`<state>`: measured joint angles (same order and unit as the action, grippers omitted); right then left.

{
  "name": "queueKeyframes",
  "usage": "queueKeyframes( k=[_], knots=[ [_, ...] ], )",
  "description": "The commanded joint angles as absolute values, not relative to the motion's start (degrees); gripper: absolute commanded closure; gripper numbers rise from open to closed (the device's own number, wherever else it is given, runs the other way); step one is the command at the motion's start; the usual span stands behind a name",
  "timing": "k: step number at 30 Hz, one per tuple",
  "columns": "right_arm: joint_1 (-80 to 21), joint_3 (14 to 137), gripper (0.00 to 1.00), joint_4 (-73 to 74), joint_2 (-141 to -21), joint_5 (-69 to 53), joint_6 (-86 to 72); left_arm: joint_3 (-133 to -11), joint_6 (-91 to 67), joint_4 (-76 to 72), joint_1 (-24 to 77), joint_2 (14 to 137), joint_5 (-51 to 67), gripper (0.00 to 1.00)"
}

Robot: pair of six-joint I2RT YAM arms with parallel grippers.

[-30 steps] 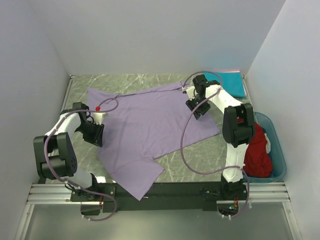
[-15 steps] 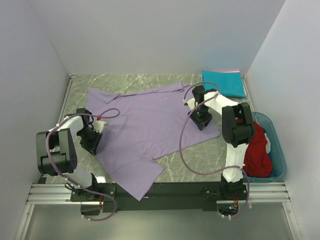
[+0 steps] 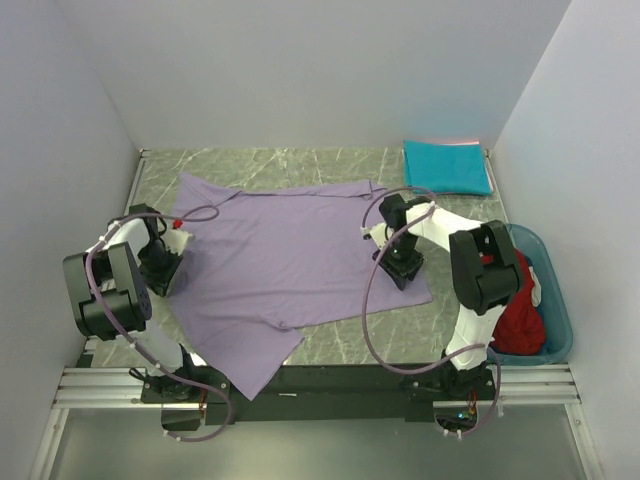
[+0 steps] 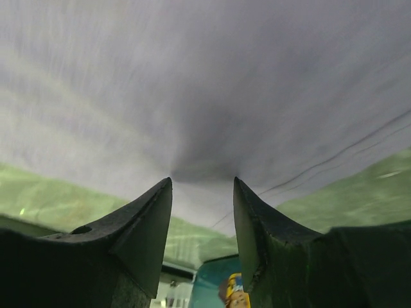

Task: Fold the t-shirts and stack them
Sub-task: Flatten the tshirt out

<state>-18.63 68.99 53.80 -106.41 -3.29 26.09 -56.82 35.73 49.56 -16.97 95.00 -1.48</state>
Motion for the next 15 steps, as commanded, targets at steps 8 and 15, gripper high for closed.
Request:
queueKeyframes(
  k=[8, 15],
  knots=[
    [-19.16, 76.71, 0.48, 59.24, -101.42, -9.84, 26.46, -73.28, 37.88, 54.58, -17.05, 93.51, 9.65, 0.65],
    [-18.90, 87.53, 0.51, 58.18, -109.41, -9.84, 24.79, -78.23, 31.12, 52.83, -14.86, 97.82, 18.72, 0.66]
  ],
)
